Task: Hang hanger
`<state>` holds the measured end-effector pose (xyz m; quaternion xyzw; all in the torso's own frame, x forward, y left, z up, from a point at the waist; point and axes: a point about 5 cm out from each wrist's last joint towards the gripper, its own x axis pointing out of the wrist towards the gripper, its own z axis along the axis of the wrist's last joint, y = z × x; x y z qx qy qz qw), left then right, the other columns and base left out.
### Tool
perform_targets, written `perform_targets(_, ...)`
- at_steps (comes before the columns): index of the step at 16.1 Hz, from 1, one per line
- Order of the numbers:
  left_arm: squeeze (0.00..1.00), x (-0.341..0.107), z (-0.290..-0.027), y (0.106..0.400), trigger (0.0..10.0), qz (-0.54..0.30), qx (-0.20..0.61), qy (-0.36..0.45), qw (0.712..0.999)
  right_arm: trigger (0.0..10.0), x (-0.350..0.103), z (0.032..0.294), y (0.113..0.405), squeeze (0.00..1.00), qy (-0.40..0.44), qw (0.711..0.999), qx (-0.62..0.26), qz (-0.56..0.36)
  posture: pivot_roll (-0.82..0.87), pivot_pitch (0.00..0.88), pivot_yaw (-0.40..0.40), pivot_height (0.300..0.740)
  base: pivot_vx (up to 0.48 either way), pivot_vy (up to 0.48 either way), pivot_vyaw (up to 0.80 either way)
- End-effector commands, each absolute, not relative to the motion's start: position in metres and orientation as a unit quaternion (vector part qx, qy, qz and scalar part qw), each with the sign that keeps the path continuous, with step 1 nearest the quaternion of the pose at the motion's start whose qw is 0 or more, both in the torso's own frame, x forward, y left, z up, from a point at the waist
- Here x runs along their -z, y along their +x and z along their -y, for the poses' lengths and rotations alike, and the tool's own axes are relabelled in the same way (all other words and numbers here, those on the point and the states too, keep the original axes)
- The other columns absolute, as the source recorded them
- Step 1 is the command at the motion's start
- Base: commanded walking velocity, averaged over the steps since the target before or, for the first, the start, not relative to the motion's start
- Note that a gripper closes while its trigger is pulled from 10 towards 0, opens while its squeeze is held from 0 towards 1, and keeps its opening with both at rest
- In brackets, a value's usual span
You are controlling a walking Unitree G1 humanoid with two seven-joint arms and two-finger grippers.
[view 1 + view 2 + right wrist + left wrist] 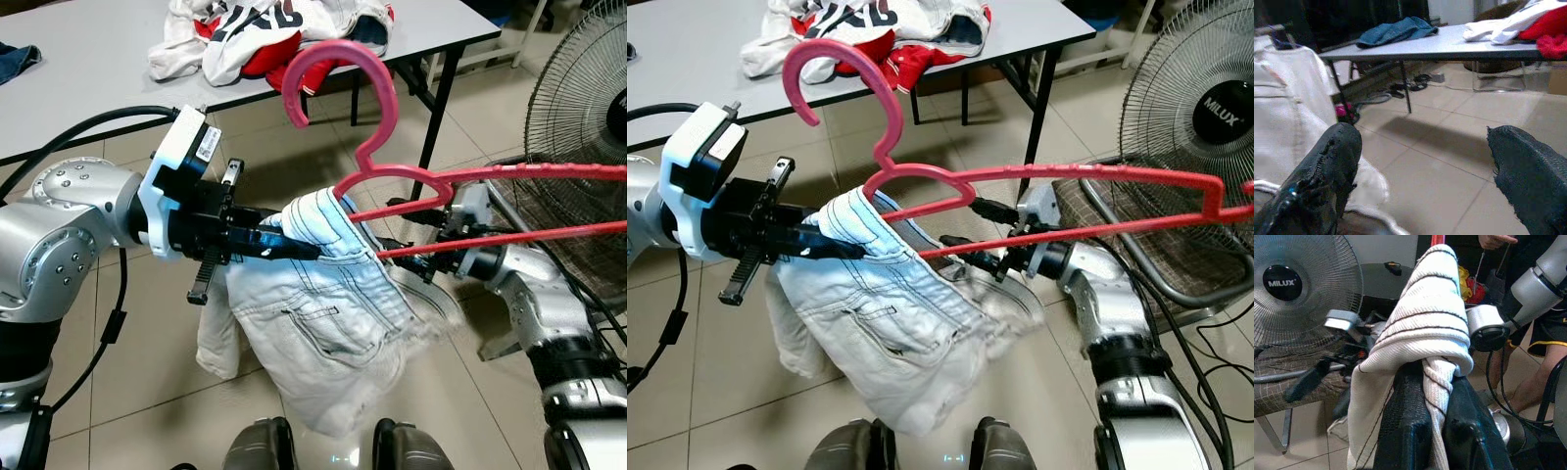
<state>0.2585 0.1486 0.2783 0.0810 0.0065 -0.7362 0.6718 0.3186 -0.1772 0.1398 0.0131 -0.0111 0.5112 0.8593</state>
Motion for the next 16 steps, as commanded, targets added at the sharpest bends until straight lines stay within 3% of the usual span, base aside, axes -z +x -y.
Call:
perform_targets(1, 0.0, -0.288, -0.15, 0.256, 0.0, 0.012, 0.74, 0.085, 0.667, 10.0, -0.139, 0.177, 0.313, 0.0, 0.023, 0.852, -0.523, 0.01, 0.0, 0.196, 0.078, 0.74, 0.0, 0.0, 0.0)
perform_targets(10, 0.0, -0.292, -0.149, 0.259, 0.0, 0.015, 0.742, 0.08, 0.666, 10.0, -0.146, 0.193, 0.289, 0.0, 0.111, 0.868, -0.482, 0.035, -0.01, 0.192, 0.086, 0.74, 0.0, 0.0, 0.0)
perform_targets(16, 0.0, -0.296, -0.153, 0.262, 0.0, 0.016, 0.744, 0.076, 0.663, 10.0, -0.143, 0.193, 0.265, 0.0, 0.106, 0.861, -0.498, 0.017, -0.01, 0.185, 0.092, 0.74, 0.0, 0.0, 0.0)
